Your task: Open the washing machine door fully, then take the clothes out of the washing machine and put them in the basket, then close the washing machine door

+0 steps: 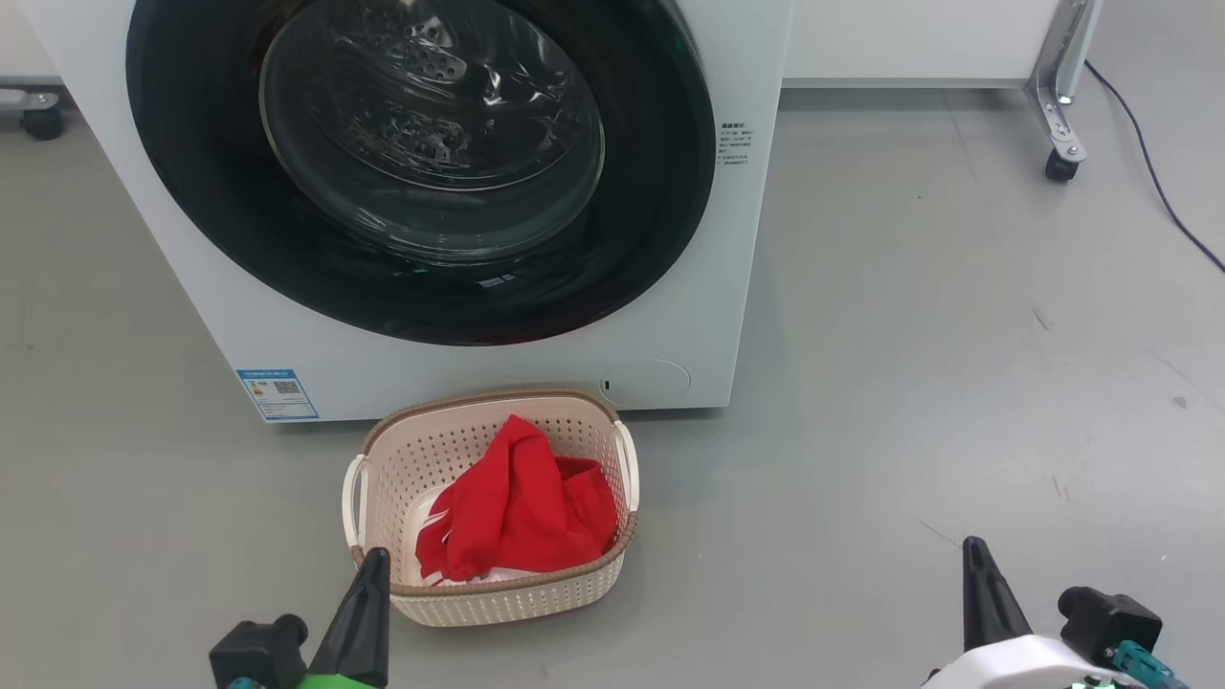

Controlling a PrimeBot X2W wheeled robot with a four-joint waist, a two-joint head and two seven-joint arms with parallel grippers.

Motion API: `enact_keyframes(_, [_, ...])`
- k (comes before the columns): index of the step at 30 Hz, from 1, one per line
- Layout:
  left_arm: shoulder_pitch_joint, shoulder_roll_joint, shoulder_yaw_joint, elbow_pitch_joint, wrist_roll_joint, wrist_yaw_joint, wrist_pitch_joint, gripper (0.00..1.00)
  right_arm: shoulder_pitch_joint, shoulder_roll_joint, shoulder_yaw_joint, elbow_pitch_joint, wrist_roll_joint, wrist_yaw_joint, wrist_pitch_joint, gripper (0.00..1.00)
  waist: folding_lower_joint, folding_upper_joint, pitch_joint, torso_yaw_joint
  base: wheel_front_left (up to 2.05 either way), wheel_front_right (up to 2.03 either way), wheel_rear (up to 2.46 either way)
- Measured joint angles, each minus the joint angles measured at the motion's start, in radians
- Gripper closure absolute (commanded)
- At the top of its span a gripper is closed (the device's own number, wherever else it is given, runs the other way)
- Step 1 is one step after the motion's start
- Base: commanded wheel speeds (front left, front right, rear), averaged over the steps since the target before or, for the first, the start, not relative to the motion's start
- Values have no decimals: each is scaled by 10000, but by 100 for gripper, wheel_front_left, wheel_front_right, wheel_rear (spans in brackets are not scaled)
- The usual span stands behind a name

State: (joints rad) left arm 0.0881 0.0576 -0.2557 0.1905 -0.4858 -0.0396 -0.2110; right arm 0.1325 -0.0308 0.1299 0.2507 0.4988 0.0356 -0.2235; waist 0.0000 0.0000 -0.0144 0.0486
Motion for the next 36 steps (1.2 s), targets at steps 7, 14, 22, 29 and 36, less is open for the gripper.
enact_keyframes(7, [-10, -21, 276, 0, -980, -13, 259, 100, -31, -2, -207, -19, 934, 73, 268, 100, 0, 0, 17, -41, 0, 0, 0])
enact_keyframes(14, [-32, -29, 500, 13, -1873, -73, 443, 100, -183, -12, -378, -25, 1873, 94, 523, 100, 0, 0, 34, -81, 0, 0, 0])
enact_keyframes(22, [-105, -21, 736, 67, -2984, -109, 771, 100, -314, -54, -571, -27, 2917, 163, 790, 100, 0, 0, 51, -125, 0, 0, 0])
enact_keyframes(29, [-225, -2, 934, 127, -3751, -186, 915, 100, -479, -104, -704, -25, 3726, 245, 966, 100, 0, 0, 63, -159, 0, 0, 0])
enact_keyframes(36, [-315, 13, 1147, 209, -4702, -199, 1160, 100, -634, -140, -865, -17, 4625, 267, 1231, 100, 0, 0, 77, -198, 0, 0, 0])
